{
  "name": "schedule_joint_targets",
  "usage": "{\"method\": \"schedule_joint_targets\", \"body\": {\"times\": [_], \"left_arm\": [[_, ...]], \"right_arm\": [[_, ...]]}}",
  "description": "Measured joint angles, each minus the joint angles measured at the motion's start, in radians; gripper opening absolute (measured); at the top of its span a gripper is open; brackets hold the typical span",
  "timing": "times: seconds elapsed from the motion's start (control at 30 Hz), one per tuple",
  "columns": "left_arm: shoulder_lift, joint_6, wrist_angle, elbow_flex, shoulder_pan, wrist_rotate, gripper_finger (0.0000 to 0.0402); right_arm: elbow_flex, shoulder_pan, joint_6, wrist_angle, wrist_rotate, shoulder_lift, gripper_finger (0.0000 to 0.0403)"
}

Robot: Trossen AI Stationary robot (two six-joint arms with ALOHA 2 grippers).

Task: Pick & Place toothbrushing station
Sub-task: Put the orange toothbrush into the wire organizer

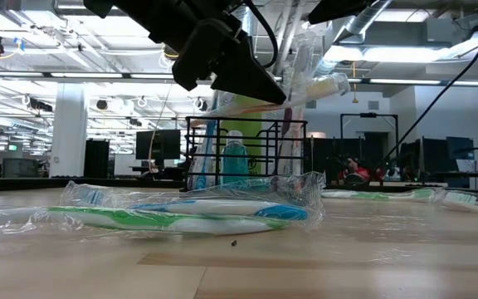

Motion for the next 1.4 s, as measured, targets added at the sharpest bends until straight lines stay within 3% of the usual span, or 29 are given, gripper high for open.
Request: {"method": "schedule_joint_targets", "body": {"times": [0.9, 1.03, 1.2, 1.4], "left_arm": [[-0.042, -0.064, 0.094, -0.007, 0.021, -0.033, 0.0000], [-0.064, -0.083, 0.138, -0.027, 0.006, -0.085, 0.0000], [-0.121, -0.084, 0.289, -0.114, -0.017, -0.153, 0.0000], [-0.224, -0.102, 0.594, -0.317, -0.020, -0.166, 0.0000]], "right_arm": [[0.000, -0.001, 0.012, -0.002, 0.000, 0.000, 0.0082], [0.000, -0.001, 0.011, -0.003, 0.000, 0.001, 0.0082], [0.000, -0.001, 0.011, -0.003, 0.000, 0.002, 0.0082], [0.000, -0.001, 0.011, 0.000, 0.000, 0.002, 0.0082]]}}
